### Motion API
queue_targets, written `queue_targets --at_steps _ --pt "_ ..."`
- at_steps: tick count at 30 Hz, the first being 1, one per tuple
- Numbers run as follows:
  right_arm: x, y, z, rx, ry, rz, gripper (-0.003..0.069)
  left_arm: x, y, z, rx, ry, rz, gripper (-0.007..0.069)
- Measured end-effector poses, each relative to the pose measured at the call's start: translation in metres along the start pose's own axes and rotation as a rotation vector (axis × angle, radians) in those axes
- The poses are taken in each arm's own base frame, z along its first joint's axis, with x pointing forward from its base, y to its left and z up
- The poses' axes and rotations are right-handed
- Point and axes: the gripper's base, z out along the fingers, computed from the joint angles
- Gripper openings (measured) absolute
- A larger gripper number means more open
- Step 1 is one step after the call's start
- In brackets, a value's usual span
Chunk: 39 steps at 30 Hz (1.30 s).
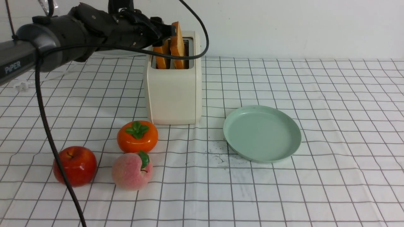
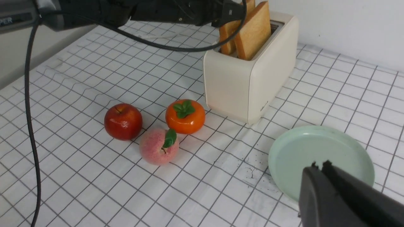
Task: Take toasted bread from bread machine on white checkered table place on plate.
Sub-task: 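Reach for a toast slice standing in the toaster with the left gripper, then place the slice of bread on the plate with the left gripper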
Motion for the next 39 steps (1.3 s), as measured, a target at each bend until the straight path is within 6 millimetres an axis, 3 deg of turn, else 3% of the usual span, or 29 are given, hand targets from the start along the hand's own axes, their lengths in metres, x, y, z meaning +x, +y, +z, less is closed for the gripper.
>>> queue_targets --at_steps 4,6,11,15,17,19,22,23,25,27,28,30,31,33,36,37,38,39 --pt "-0.001 0.000 0.000 0.003 -0.008 0.000 0.0017 -0.002 -0.003 0.002 0.008 -0.006 -0.001 0.0144" --pt "-0.001 0.000 0.000 0.004 -0.009 -0.001 0.0019 -0.004 -0.003 0.002 0.010 -0.012 -0.004 0.0036" --pt "-0.001 0.000 0.000 0.004 -0.010 -0.002 0.0022 -0.014 -0.006 -0.002 0.017 -0.042 -0.002 0.0027" --pt "-0.001 0.000 0.000 0.004 -0.010 -0.003 0.0028 -0.036 -0.013 -0.020 0.025 -0.096 0.023 0.0027" --pt "-0.001 0.000 -0.001 0.004 -0.012 -0.004 0.0032 -0.059 -0.020 -0.043 0.033 -0.156 0.050 0.0027" --pt "-0.001 0.000 -0.001 0.004 -0.013 -0.004 0.0032 -0.069 -0.024 -0.055 0.038 -0.186 0.061 0.0027" --pt "-0.001 0.004 -0.009 0.011 -0.036 -0.021 0.0032 -0.111 -0.042 -0.110 0.080 -0.294 0.088 0.0027" --pt "-0.001 0.004 -0.010 0.011 -0.038 -0.022 0.0032 -0.112 -0.043 -0.113 0.085 -0.295 0.088 0.0027" --pt "0.000 0.008 -0.020 0.020 -0.063 -0.036 0.0032 -0.127 -0.057 -0.148 0.160 -0.287 0.081 0.0027" --pt "0.002 0.013 -0.032 0.028 -0.087 -0.040 0.0032 -0.129 -0.073 -0.168 0.239 -0.244 0.076 0.0027" --pt "0.002 0.014 -0.033 0.030 -0.091 -0.041 0.0032 -0.128 -0.076 -0.170 0.256 -0.228 0.076 0.0027" --pt "0.008 0.022 -0.051 0.032 -0.096 -0.037 0.0032 -0.118 -0.106 -0.179 0.372 -0.140 0.105 0.0027" --pt "0.009 0.023 -0.052 0.035 -0.094 -0.033 0.0032 -0.116 -0.109 -0.178 0.383 -0.125 0.109 0.0027" --pt "0.019 0.027 -0.066 0.062 -0.047 -0.016 0.0032 -0.086 -0.150 -0.161 0.476 -0.011 0.205 0.0027" --pt "0.032 0.026 -0.077 0.128 0.020 0.008 0.0032 -0.045 -0.186 -0.127 0.507 0.073 0.354 0.0027" --pt "0.032 0.026 -0.078 0.134 0.019 0.010 0.0032 -0.040 -0.191 -0.125 0.510 0.079 0.377 0.0027" --pt "0.037 0.026 -0.084 0.169 0.039 0.025 0.0032 -0.015 -0.205 -0.102 0.501 0.109 0.462 0.0027" --pt "0.040 0.025 -0.087 0.191 0.049 0.028 0.0032 -0.001 -0.214 -0.091 0.498 0.114 0.500 0.0027"
